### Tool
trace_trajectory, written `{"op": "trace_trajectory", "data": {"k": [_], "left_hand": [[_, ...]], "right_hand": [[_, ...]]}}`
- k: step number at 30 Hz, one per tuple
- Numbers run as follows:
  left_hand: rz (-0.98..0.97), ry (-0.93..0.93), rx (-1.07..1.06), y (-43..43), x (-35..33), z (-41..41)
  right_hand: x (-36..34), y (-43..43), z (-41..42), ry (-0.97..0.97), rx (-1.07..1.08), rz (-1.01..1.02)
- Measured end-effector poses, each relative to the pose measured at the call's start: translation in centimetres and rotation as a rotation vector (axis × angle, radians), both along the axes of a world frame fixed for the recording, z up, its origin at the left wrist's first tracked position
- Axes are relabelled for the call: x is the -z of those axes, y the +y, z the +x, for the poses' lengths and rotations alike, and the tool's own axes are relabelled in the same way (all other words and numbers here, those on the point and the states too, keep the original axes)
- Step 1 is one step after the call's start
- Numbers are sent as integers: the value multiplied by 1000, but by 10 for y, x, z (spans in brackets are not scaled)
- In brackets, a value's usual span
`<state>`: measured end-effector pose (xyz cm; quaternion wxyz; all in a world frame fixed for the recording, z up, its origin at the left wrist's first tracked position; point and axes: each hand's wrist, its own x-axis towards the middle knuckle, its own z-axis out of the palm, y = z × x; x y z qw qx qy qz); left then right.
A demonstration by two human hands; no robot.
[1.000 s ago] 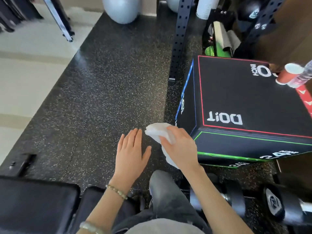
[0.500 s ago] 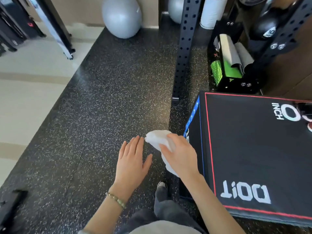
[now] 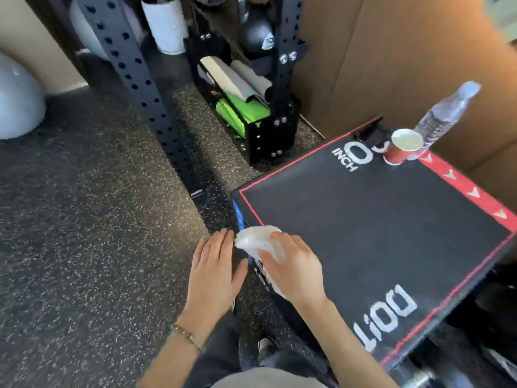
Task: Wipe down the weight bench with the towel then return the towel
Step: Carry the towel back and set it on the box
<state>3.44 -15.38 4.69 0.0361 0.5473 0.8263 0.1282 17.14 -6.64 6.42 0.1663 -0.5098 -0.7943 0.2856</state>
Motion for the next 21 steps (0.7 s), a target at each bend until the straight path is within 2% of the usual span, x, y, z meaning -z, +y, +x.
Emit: {"op": "trace_trajectory", "data": {"k": [7,11,15,21], "left_hand": [[-20,1,469,74,-6,-44],[-21,40,677,102,-3,-66],[-33,48,779,119,0,-77],[-22,47,838,142,7,-73]], "right_hand": [[6,12,-9,-26,502,-74],[15,8,-23,-25,703,-104],[20,7,-31,-43,840,-137],[31,25,-34,-29,928,-119]]}}
